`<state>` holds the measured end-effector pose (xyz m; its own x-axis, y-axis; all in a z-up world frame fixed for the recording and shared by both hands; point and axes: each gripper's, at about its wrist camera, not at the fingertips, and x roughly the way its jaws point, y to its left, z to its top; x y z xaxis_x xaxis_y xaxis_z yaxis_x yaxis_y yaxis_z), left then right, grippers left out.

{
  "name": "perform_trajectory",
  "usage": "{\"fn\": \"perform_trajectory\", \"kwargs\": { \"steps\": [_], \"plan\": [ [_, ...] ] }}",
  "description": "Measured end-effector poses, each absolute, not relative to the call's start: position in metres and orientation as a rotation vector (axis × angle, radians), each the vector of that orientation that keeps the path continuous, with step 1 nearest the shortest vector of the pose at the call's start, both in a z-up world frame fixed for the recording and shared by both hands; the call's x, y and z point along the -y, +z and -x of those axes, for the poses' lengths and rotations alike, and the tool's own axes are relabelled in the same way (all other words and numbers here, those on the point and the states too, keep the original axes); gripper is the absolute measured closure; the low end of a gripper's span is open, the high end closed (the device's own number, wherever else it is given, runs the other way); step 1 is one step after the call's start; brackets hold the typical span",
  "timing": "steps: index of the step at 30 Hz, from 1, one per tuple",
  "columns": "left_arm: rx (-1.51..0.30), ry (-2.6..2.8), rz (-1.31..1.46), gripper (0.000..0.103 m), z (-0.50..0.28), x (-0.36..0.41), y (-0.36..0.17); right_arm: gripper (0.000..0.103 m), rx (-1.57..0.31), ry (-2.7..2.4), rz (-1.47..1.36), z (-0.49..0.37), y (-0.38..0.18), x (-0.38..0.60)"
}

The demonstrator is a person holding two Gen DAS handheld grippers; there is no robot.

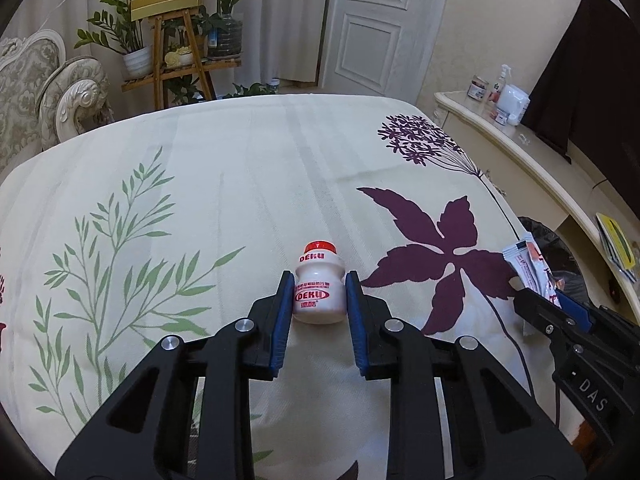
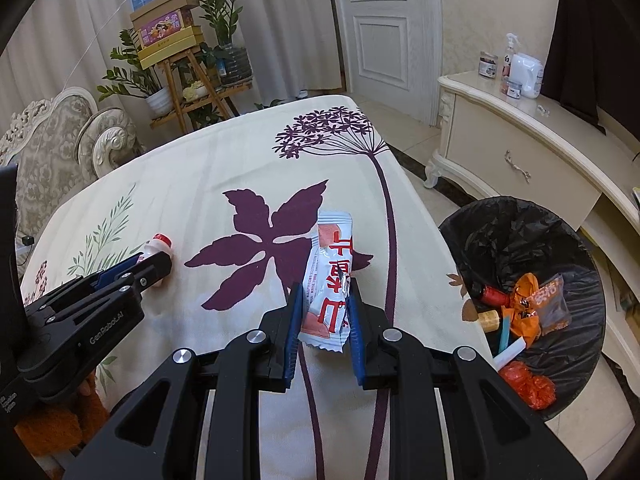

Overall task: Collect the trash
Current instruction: 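Carry the yogurt bottle and wrapper over the bin and open both tools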

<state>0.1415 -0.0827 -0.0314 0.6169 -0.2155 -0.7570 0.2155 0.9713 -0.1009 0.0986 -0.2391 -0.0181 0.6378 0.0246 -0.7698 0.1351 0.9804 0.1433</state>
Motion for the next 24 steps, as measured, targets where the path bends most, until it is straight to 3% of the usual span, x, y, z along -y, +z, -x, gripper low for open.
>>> {"fn": "perform_trajectory", "kwargs": {
  "steps": [24],
  "plan": [
    [-0.799, -0.274, -0.020, 0.078, -0.086, 0.085, -0.006, 0.081, -0.827, -0.107, -0.187, -0.053, 0.000, 0.247]
  ]
}}
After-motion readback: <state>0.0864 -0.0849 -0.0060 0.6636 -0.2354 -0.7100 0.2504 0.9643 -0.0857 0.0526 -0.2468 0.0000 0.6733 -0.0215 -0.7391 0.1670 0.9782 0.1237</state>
